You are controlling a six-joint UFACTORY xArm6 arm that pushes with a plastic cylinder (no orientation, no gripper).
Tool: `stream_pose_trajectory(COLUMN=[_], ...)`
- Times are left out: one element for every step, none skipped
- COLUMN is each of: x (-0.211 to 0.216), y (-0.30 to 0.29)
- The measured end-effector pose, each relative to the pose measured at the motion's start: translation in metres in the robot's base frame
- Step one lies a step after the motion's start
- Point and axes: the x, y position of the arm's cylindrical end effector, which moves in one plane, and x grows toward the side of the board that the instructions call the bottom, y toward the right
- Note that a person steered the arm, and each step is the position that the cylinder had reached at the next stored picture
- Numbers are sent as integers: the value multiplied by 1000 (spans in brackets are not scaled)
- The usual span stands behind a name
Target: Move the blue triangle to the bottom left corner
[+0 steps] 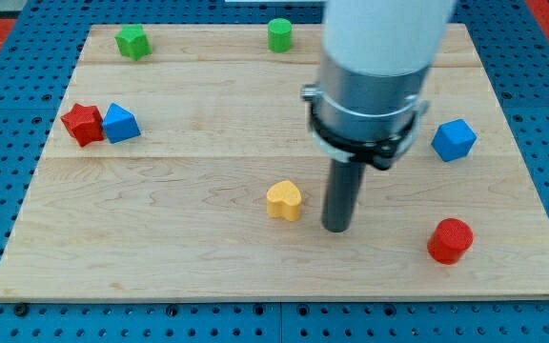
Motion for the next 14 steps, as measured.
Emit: stream_pose_trajectory(x=[-43,-29,9,-9,-120,-215,-230,-232,-232,-230,-230,-230,-229,-225], y=[38,-31,-109,-133,-153,-190,-207,-209,-210,-209,-210,-210,-202,-187])
